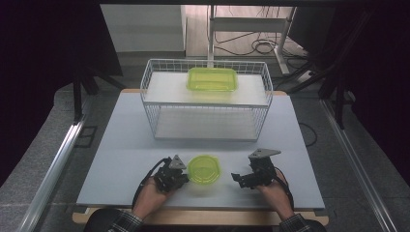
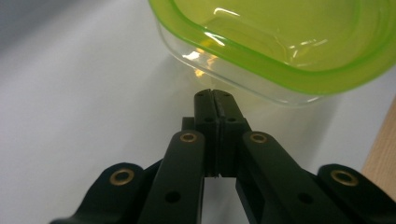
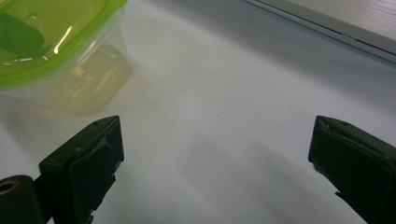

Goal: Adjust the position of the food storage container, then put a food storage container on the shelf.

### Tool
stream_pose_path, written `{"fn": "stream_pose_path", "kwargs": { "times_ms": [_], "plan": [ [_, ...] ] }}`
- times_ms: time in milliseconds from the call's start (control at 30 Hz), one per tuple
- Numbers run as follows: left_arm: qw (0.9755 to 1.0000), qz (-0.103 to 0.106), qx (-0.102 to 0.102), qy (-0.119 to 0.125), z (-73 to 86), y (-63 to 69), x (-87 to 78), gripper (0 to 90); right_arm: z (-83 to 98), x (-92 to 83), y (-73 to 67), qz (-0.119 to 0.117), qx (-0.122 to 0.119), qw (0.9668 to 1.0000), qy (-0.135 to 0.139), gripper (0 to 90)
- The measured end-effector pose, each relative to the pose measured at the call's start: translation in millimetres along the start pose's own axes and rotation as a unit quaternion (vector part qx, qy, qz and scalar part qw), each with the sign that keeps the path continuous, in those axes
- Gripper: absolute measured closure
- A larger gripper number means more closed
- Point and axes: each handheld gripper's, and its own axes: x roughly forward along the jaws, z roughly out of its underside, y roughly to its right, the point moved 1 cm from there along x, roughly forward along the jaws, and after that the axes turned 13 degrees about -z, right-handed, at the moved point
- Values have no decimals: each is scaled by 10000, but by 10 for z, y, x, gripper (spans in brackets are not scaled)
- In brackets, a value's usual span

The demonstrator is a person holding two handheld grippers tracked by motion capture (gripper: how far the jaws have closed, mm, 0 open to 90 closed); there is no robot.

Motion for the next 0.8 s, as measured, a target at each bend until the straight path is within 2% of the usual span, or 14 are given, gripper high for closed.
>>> {"fn": "stream_pose_path", "kwargs": {
  "times_ms": [67,100,133,200,300,333,400,467,800],
  "plan": [
    [10000,0,41,0,-2,7,6,855,1,2,1,-5,1,10000,2,32],
    [9999,-148,13,39,8,-3,12,783,3,3,3,-11,3,10000,-2,32],
    [9995,-309,-68,74,18,-21,13,669,4,3,4,-13,9,10000,0,32],
    [9991,-384,-133,130,31,-64,1,474,5,-1,9,-19,21,10000,-5,32],
    [9983,-461,-252,252,44,-95,-27,243,7,-2,17,-30,22,10000,13,32],
    [9977,-548,-237,319,65,-111,-61,192,8,-5,21,-44,38,10000,28,32],
    [9976,-557,-230,354,87,-122,-82,109,5,-12,24,-81,56,9999,50,32],
    [9976,-549,-221,356,103,-133,-95,65,3,-14,24,-101,72,9999,65,32],
    [9958,-606,-345,585,296,-284,-260,35,-25,-32,4,-124,95,9994,293,12]
  ]
}}
